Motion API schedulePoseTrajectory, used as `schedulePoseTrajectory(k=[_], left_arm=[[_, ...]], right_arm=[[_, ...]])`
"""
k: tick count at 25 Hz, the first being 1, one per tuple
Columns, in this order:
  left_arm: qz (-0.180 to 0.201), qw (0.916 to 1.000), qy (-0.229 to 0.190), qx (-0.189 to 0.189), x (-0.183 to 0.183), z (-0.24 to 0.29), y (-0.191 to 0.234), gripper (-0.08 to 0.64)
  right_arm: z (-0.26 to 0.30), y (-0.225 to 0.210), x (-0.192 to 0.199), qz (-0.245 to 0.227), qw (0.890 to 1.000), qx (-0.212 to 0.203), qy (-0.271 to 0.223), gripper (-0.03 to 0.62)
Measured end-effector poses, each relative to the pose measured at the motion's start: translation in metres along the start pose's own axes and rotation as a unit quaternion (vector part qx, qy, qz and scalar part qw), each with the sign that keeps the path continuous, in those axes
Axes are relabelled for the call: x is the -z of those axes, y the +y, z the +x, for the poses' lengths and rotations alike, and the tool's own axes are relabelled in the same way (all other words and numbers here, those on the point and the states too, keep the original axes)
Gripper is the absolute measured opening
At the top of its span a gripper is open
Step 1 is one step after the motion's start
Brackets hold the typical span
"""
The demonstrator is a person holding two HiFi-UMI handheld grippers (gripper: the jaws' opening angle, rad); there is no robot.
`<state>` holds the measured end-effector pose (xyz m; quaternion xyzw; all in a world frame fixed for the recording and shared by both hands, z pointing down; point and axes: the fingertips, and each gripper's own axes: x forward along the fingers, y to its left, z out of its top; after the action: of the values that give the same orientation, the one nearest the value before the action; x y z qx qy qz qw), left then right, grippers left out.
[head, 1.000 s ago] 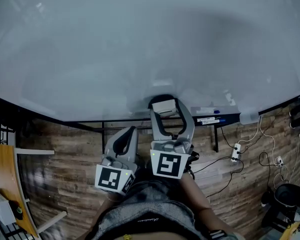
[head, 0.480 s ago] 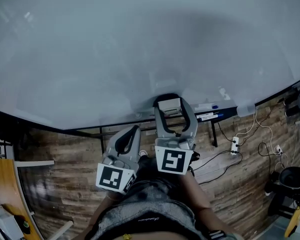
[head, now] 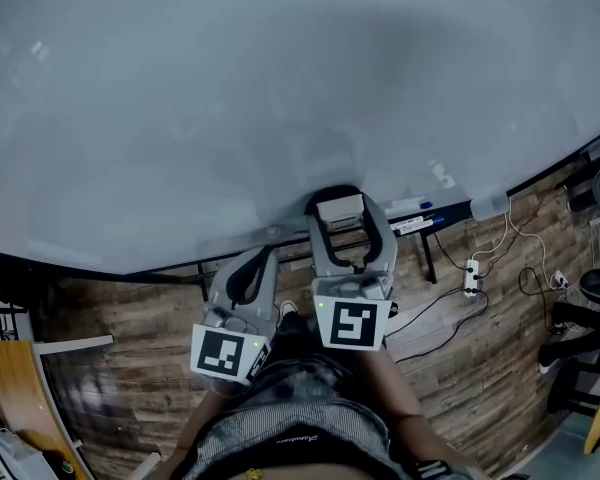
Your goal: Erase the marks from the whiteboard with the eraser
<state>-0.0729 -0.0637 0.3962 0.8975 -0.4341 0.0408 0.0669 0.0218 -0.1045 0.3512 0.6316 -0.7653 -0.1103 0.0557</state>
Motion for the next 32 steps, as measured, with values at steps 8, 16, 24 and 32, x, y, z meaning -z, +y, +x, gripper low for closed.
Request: schedulePoseTrajectory(k=[8, 16, 24, 32], left_arm=[[-0.004, 1.0000, 0.004, 0.000, -0.005, 0.054, -0.047, 0.003], [-0.003, 0.9999, 0.013, 0.002, -0.003, 0.112, -0.122, 0.003], [-0.011, 0.9996, 0.027, -0.003, 0.002, 0.150, -0.165, 0.003], [-0.005, 0.9996, 0.025, -0.008, 0.000, 0.186, -0.207, 0.003]], right_arm=[[-0.008, -0.051, 0.003, 0.014, 1.000, -0.006, -0.016, 0.267], [-0.024, -0.130, 0.023, 0.009, 1.000, -0.020, -0.003, 0.267], [-0.033, -0.194, 0.039, 0.005, 1.000, -0.020, 0.001, 0.267], [-0.042, -0.257, 0.063, 0.008, 1.000, -0.015, 0.014, 0.267]])
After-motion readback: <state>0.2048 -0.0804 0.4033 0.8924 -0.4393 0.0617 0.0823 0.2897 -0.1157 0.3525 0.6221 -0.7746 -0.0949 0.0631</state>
